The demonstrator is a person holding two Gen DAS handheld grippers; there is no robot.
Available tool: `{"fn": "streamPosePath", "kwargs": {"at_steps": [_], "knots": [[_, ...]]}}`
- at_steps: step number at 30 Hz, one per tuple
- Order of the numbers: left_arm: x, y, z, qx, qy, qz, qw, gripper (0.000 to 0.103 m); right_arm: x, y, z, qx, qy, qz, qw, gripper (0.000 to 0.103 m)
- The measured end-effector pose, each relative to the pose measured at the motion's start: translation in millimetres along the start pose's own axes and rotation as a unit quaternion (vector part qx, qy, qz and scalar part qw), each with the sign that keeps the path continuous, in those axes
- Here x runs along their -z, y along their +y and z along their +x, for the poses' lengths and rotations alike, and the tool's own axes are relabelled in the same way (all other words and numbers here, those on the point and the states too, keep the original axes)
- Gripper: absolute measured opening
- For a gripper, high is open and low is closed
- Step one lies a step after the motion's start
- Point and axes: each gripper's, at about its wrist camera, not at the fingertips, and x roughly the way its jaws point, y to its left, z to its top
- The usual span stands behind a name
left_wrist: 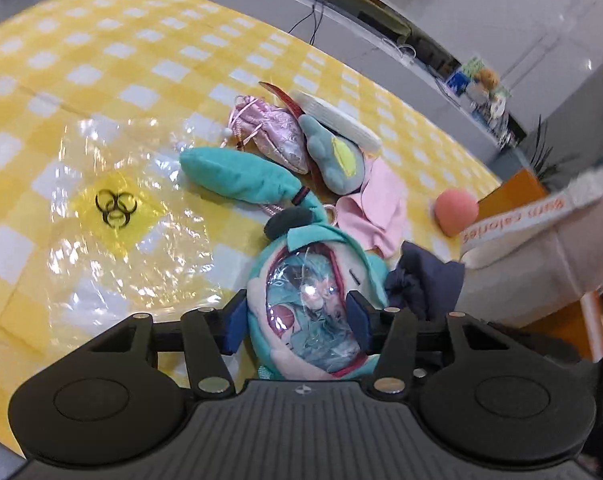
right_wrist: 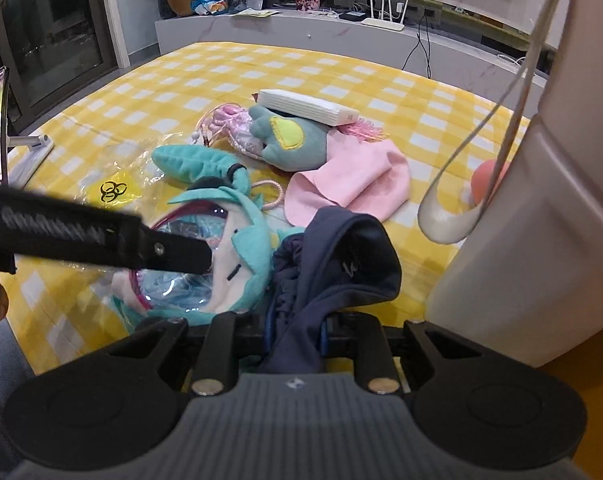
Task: Organize soft objects
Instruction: 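Grasp the teal plush doll with the left tool while the right tool holds the navy cloth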
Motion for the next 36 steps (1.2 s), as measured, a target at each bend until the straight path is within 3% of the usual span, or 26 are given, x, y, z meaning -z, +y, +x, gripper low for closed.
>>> {"fn": "streamPosePath", "kwargs": {"at_steps": [3, 8, 11, 15, 20, 24, 25, 26, 27, 30, 36], "knots": [[3.0, -15.0, 3.9, -0.03, -0.003, 0.052, 0.9982, 0.065, -0.6, 0.0, 0.4, 0.001, 0.001, -0.002, 1.0, 0.019], [5.2, -19.3, 5.2, -0.034, 0.004, 0.052, 0.9981, 0.063, -1.7, -1.5, 0.2, -0.004, 0.003, -0.002, 1.0, 0.019], [2.8, -7.4, -1.4, -0.006, 0.012, 0.0, 0.9999, 0.057, -1.3, -2.8, -0.2, -0.006, 0.003, 0.002, 1.0, 0.018], [4.5, 6.6, -20.3, 0.047, -0.019, -0.051, 0.9974, 0.046, -1.1, -7.1, -0.9, -0.014, 0.002, 0.014, 1.0, 0.018], [1.8, 22.3, -28.2, 0.143, -0.041, -0.133, 0.98, 0.046, -1.1, -9.6, -1.4, -0.019, 0.001, 0.024, 1.0, 0.018], [2.8, 28.4, -14.2, 0.15, -0.014, -0.183, 0.9715, 0.045, -0.9, -9.7, -1.5, -0.019, 0.001, 0.027, 0.999, 0.018], [3.7, 30.1, -10.2, 0.156, -0.006, -0.196, 0.9681, 0.036, -0.9, -10.6, -1.6, -0.02, 0.001, 0.029, 0.999, 0.018], [4.9, 29.6, -4.9, 0.165, 0.009, -0.203, 0.9652, 0.034, -0.9, -11.0, -1.8, -0.021, 0.001, 0.029, 0.999, 0.018], [6.8, 26.6, -1.7, 0.167, 0.017, -0.199, 0.9655, 0.033, -1.2, -10.9, -1.8, -0.021, 0.001, 0.029, 0.999, 0.018], [9.5, 11.4, 2.7, 0.131, 0.014, -0.159, 0.9784, 0.025, -1.8, -12.6, -2.0, -0.025, 0.002, 0.035, 0.999, 0.018], [2.5, 7.9, 3.5, 0.104, 0.023, -0.139, 0.9845, 0.022, -1.6, -11.3, -2.8, -0.021, 0.003, 0.028, 0.999, 0.018]]}}
